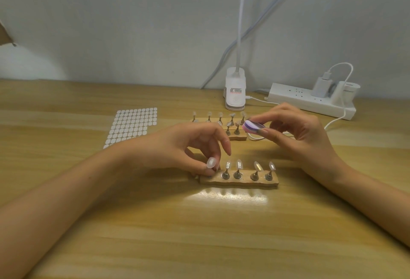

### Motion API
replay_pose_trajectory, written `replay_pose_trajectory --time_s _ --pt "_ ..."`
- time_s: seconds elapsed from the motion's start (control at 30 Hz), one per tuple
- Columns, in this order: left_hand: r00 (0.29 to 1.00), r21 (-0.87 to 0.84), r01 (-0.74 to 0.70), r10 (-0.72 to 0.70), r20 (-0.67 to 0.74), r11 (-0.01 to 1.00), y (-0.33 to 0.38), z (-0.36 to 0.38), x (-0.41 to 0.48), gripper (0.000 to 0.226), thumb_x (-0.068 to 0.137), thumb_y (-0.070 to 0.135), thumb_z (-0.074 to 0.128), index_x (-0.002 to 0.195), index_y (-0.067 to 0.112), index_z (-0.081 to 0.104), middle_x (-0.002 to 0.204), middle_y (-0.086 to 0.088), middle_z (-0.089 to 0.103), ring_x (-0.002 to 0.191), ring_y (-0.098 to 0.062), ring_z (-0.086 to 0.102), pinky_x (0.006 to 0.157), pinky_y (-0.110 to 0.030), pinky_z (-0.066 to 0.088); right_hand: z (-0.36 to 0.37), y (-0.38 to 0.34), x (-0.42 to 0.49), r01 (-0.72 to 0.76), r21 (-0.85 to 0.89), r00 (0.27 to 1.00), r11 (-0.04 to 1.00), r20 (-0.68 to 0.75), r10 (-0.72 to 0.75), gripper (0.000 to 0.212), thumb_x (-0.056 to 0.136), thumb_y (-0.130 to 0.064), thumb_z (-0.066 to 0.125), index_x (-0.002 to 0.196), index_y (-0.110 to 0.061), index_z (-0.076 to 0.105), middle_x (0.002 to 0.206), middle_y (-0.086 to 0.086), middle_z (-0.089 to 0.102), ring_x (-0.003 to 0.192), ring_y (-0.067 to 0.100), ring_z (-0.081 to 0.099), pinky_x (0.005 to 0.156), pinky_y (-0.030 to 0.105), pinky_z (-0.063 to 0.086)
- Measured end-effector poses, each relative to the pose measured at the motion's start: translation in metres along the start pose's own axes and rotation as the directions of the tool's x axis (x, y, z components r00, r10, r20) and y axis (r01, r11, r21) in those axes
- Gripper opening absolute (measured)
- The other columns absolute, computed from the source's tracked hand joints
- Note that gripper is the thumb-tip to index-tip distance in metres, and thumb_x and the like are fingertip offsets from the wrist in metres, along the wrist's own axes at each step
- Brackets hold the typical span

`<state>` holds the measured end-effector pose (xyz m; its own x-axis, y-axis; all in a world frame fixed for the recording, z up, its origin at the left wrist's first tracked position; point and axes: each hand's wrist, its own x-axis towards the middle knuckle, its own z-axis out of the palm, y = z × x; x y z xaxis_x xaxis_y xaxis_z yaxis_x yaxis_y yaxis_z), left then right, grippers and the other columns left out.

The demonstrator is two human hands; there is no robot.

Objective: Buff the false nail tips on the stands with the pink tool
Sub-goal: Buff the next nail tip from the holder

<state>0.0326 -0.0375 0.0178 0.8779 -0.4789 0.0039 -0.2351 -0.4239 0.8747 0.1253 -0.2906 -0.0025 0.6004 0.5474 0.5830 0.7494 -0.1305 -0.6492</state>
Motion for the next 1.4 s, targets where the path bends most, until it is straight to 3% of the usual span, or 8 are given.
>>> replay_pose_trajectory --time_s 0.13,0.23,0.37,0.57,0.87,1.1,1.27,1.4 --pt "0.999 -0.034 0.017 -0.016 0.038 0.999 0.002 0.003 0.001 0.052 0.079 0.002 0.083 0.119 0.024 0.059 0.099 0.005 0.067 0.098 -0.01 0.065 0.07 -0.022 0.056 -0.001 0.002 0.0 -0.008 -0.01 1.0 1.0 0.0 0.008 0.024 0.087 -0.018 0.068 0.109 -0.012 0.075 0.098 0.001 0.068 0.083 0.017 0.061 0.07 0.032 0.053" --pt "0.998 0.11 0.002 -0.009 0.057 0.994 0.007 0.008 0.003 0.058 0.076 0.009 0.087 0.12 0.027 0.054 0.099 0.015 0.063 0.094 0.0 0.061 0.064 -0.01 0.048 -0.001 0.002 0.0 -0.008 -0.012 1.0 1.0 -0.002 0.008 0.024 0.087 -0.019 0.068 0.109 -0.012 0.075 0.099 0.003 0.068 0.084 0.018 0.062 0.071 0.033 0.053" --pt "0.995 0.249 -0.041 0.062 -0.076 0.968 0.007 0.015 0.006 0.045 0.083 0.009 0.081 0.115 0.024 0.054 0.095 0.013 0.065 0.091 0.002 0.06 0.066 0.0 0.041 -0.001 0.001 0.0 -0.017 -0.004 1.0 1.0 -0.003 0.017 0.025 0.086 -0.021 0.067 0.109 -0.014 0.075 0.099 -0.001 0.067 0.082 0.014 0.061 0.071 0.034 0.053" --pt "0.972 0.24 -0.025 0.08 -0.22 0.97 0.002 0.021 0.009 0.045 0.08 0.017 0.084 0.111 0.032 0.055 0.096 0.011 0.068 0.098 -0.004 0.063 0.067 -0.004 0.043 -0.001 0.002 0.001 -0.026 -0.011 1.0 1.0 -0.006 0.025 0.026 0.087 -0.022 0.067 0.11 -0.013 0.075 0.1 0.001 0.069 0.084 0.018 0.062 0.072 0.038 0.054" --pt "0.971 0.154 -0.027 0.062 -0.231 0.988 0.001 0.02 0.008 0.047 0.077 0.011 0.086 0.111 0.025 0.057 0.087 0.014 0.068 0.089 -0.003 0.065 0.063 -0.002 0.042 0.0 0.003 0.001 -0.037 0.007 0.999 0.999 -0.013 0.037 0.025 0.086 -0.026 0.068 0.108 -0.019 0.075 0.1 0.002 0.069 0.083 0.02 0.062 0.072 0.038 0.054" --pt "0.962 0.173 -0.03 0.076 -0.262 0.984 0.005 0.027 0.011 0.052 0.078 0.018 0.086 0.118 0.03 0.054 0.103 0.017 0.07 0.097 -0.001 0.065 0.066 -0.003 0.044 0.0 0.003 0.002 -0.048 0.002 0.999 0.999 -0.014 0.048 0.026 0.085 -0.032 0.066 0.108 -0.024 0.074 0.101 -0.004 0.069 0.085 0.019 0.063 0.071 0.036 0.055" --pt "0.935 0.208 -0.026 0.098 -0.342 0.978 0.004 0.034 0.014 0.044 0.08 0.015 0.084 0.111 0.031 0.057 0.09 0.013 0.074 0.092 -0.002 0.066 0.064 -0.003 0.042 0.0 0.001 0.002 -0.053 0.007 0.999 0.999 -0.011 0.053 0.025 0.084 -0.033 0.066 0.107 -0.026 0.074 0.101 -0.006 0.069 0.088 0.017 0.063 0.071 0.033 0.055" --pt "0.952 0.192 -0.033 0.09 -0.294 0.981 0.005 0.031 0.013 0.04 0.082 0.014 0.083 0.11 0.029 0.059 0.087 0.006 0.073 0.083 0.0 0.065 0.062 -0.004 0.042 0.0 0.001 0.002 -0.065 0.021 0.998 0.998 -0.016 0.066 0.025 0.084 -0.031 0.067 0.106 -0.025 0.075 0.101 -0.004 0.07 0.086 0.017 0.063 0.071 0.03 0.055"
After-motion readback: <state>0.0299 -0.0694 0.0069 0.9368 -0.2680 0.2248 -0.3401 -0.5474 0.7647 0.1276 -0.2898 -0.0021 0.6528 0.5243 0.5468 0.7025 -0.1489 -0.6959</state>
